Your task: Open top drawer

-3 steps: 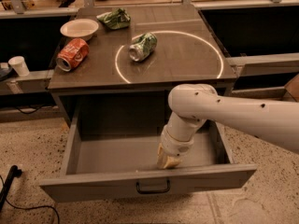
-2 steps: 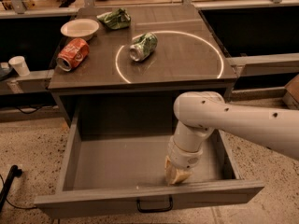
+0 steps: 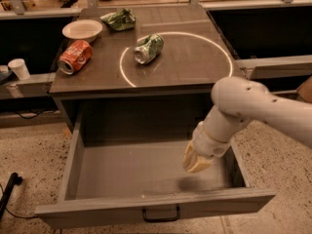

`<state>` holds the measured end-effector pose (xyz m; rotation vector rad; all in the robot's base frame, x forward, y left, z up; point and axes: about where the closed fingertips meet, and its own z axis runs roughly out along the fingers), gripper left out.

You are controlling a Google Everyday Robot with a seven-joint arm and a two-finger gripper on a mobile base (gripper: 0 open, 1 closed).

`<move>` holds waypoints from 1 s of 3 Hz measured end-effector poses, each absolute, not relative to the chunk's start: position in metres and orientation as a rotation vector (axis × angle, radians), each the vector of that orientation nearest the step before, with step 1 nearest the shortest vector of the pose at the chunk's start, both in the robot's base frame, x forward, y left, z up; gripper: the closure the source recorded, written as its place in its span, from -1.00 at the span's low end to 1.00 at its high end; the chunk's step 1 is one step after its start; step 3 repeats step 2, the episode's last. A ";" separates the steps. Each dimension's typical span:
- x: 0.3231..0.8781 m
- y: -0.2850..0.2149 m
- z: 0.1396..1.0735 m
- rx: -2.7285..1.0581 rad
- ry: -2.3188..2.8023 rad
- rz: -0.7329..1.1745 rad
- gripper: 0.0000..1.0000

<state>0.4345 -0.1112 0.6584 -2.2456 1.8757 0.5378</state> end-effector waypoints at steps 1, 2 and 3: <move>0.462 -0.132 0.686 -2.057 1.923 0.526 0.36; 0.466 -0.131 0.690 -2.047 1.918 0.521 -0.02; 0.466 -0.131 0.690 -2.047 1.918 0.521 -0.02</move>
Offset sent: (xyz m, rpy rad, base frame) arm 0.0251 -0.0187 0.0247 0.0707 -0.0409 -0.1144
